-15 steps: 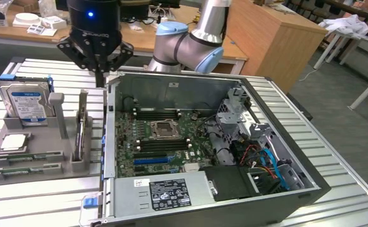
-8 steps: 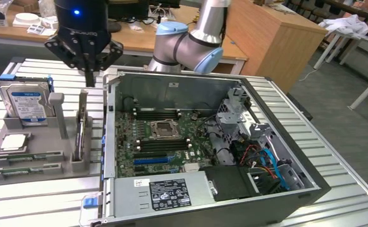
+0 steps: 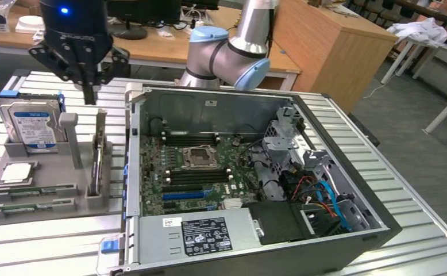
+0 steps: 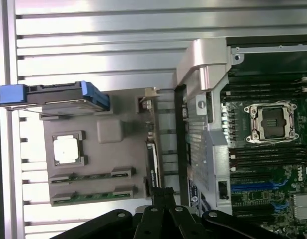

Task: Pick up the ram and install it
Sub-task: 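Reach for the ram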

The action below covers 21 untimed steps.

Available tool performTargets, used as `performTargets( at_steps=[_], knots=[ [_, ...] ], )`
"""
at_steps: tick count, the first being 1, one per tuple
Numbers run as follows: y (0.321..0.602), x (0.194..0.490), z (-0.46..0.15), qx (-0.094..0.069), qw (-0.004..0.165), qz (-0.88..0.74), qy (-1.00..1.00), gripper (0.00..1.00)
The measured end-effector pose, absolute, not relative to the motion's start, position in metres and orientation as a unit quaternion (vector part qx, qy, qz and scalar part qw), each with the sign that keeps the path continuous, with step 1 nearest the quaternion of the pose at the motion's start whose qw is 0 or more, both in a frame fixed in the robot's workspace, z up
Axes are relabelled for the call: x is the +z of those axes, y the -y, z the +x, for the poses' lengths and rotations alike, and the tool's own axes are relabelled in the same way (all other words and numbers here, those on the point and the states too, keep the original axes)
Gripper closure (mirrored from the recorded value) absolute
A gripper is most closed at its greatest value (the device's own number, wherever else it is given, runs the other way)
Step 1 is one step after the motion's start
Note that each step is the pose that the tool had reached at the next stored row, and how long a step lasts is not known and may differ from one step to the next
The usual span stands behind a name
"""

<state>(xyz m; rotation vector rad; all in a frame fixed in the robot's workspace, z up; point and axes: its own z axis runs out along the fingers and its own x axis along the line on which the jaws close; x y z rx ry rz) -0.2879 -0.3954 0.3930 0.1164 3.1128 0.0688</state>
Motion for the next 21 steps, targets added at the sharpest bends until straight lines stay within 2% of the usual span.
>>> performTargets(
  at_steps=[21],
  knots=[
    [0.395,0.392,-0.362,0.022,0.013,0.037,-0.999,0.89]
  ],
)
